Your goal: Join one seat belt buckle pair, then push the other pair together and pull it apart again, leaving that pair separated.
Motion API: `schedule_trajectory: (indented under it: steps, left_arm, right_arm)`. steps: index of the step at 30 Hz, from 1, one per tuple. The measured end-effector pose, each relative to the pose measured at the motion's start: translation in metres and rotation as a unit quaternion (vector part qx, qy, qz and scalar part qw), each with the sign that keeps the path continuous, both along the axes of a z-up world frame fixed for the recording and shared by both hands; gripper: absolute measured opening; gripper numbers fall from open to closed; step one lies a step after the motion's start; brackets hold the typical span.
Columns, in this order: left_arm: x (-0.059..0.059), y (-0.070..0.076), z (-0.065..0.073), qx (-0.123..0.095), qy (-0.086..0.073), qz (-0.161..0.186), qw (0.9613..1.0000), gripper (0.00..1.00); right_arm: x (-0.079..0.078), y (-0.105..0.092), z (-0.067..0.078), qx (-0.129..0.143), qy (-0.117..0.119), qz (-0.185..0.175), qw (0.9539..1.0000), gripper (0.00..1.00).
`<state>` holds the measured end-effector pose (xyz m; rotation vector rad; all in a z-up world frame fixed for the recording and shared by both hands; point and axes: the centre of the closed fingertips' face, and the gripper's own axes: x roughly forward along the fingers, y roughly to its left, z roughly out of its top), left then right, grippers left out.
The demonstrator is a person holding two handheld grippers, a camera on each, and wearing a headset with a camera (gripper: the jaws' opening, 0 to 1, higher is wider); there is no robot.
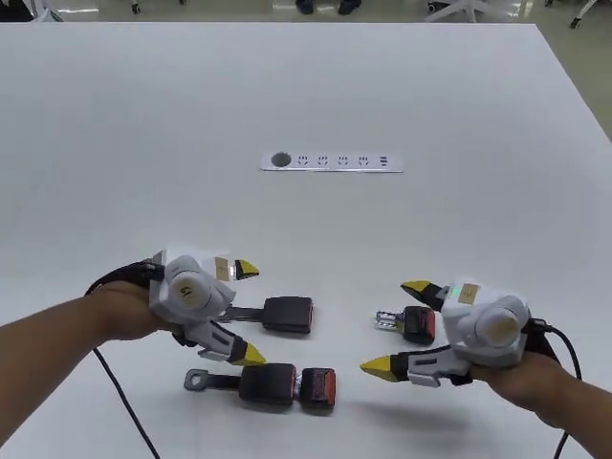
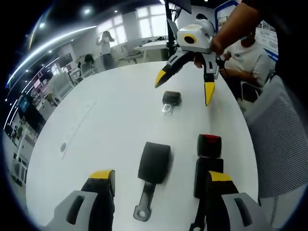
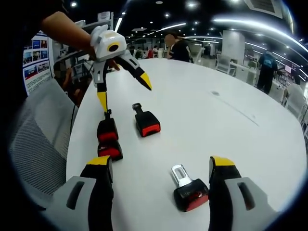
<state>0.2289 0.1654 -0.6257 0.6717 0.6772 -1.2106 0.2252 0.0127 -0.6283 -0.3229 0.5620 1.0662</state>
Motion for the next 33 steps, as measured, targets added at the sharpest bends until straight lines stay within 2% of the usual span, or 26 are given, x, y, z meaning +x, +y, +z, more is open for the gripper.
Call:
schedule_trajectory:
  steps: [5,13,23,28,33]
  left_arm:
    - [0.009,-0.002,-0.005,0.001,0.001,-0.008,1.0,0.8]
    - [0.022,-0.01,-0.02,-0.002,0.009,-0.018,0.9998,0.79]
    - [0.022,-0.014,-0.047,-0.002,0.036,-0.042,0.9985,0.75]
    - [0.024,-0.018,-0.056,0.002,0.045,-0.053,0.9976,0.72]
    - [0.022,-0.022,-0.064,0.007,0.05,-0.07,0.9963,0.61]
  right_arm:
    - [0.008,-0.012,-0.004,0.003,0.017,-0.008,0.9998,0.83]
    - [0.018,-0.032,-0.021,-0.016,0.035,-0.006,0.9992,0.83]
    - [0.021,-0.048,-0.047,-0.034,0.065,0.001,0.9973,0.79]
    - [0.021,-0.052,-0.052,-0.039,0.074,0.01,0.9964,0.76]
    - [0.019,-0.056,-0.058,-0.049,0.08,0.022,0.9953,0.68]
